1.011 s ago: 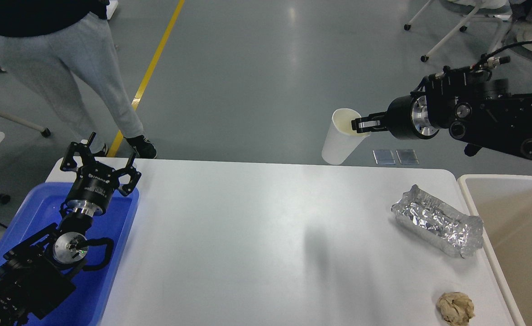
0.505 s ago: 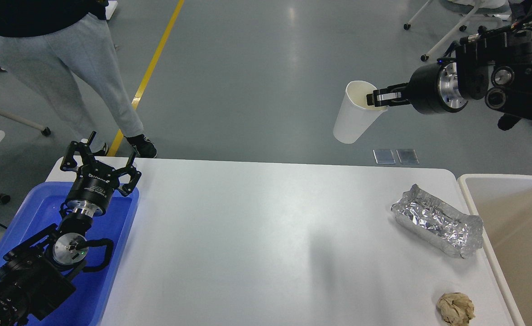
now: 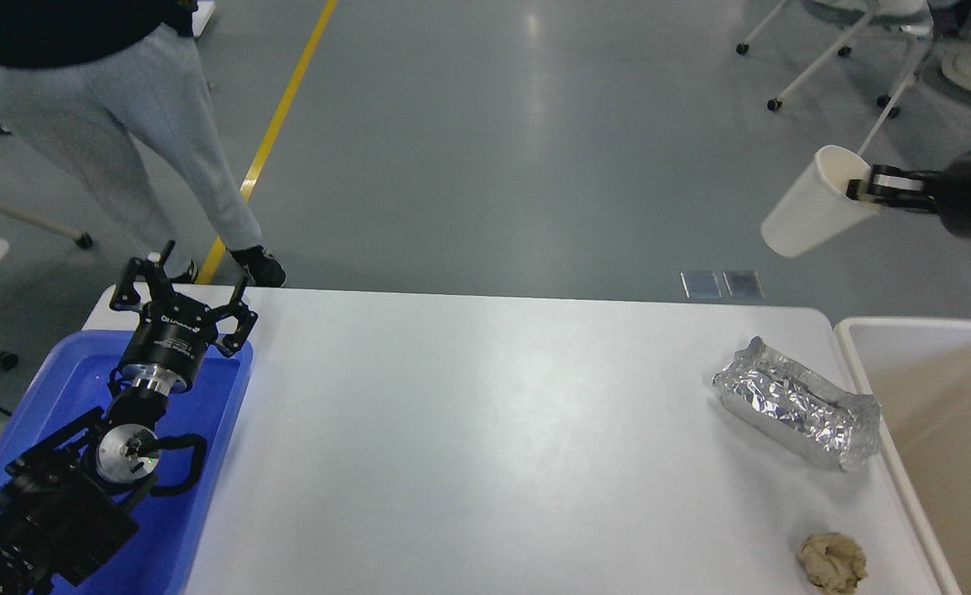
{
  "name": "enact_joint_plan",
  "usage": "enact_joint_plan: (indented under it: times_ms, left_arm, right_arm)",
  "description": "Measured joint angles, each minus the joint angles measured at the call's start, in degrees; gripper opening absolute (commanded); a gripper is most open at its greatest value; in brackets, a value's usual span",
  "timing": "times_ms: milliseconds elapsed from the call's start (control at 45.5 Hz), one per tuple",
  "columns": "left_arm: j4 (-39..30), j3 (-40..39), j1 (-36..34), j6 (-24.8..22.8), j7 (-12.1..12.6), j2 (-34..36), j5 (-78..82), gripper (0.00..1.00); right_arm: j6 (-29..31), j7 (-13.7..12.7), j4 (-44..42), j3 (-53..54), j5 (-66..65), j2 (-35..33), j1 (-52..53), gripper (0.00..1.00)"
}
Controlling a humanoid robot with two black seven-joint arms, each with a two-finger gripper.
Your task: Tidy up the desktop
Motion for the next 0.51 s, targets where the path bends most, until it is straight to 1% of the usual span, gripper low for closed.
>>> enact_joint_plan:
  times_ms: [110,264,505]
  left_arm:
    - [0.0,0.0,0.0,0.0,0.0,0.0,0.0,1.00]
    - [0.0,0.0,0.0,0.0,0.0,0.0,0.0,1.00]
    - [0.0,0.0,0.0,0.0,0.0,0.0,0.0,1.00]
  right_arm:
    - [-1.1,0.8,-0.5,5.6,0.9,-4.9,-7.0,0.00]
    - [-3.2,2.0,-2.3,10.7,5.2,-9.2,-15.7,0.00]
    - [-5.5,5.0,-8.4,13.8,13.9,-10.9,-26.3,0.00]
